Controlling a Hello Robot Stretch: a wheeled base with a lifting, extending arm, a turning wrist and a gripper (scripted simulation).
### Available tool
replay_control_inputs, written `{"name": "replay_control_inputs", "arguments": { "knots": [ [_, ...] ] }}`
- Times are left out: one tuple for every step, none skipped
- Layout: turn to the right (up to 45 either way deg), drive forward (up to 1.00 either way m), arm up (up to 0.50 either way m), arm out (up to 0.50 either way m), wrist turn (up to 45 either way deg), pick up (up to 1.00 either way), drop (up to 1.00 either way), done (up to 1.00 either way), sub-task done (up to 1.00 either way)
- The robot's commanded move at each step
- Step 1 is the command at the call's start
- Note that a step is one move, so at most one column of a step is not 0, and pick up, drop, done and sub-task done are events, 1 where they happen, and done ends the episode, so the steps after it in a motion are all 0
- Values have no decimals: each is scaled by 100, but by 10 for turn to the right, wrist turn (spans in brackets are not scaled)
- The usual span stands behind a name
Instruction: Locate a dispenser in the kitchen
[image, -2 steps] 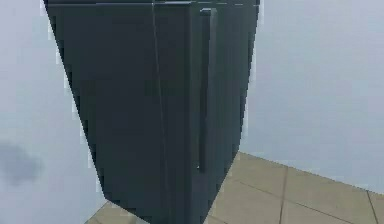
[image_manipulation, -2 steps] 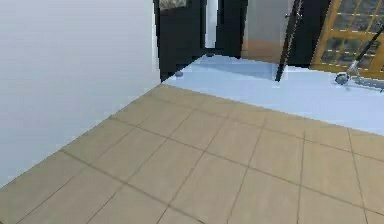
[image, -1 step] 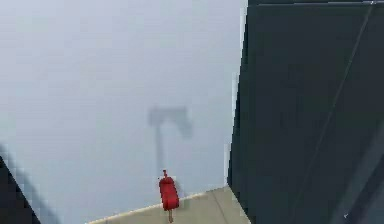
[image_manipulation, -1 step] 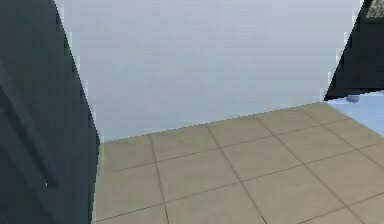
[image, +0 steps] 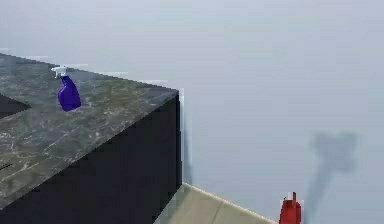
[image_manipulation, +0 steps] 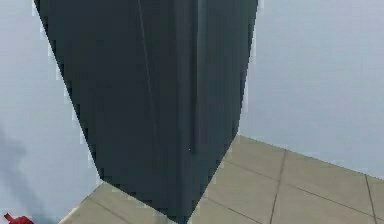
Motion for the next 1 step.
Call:
{"name": "replay_control_inputs", "arguments": {
  "knots": [
    [-300, 0, 0, 0, 0, 0, 0, 0, 0]
  ]
}}
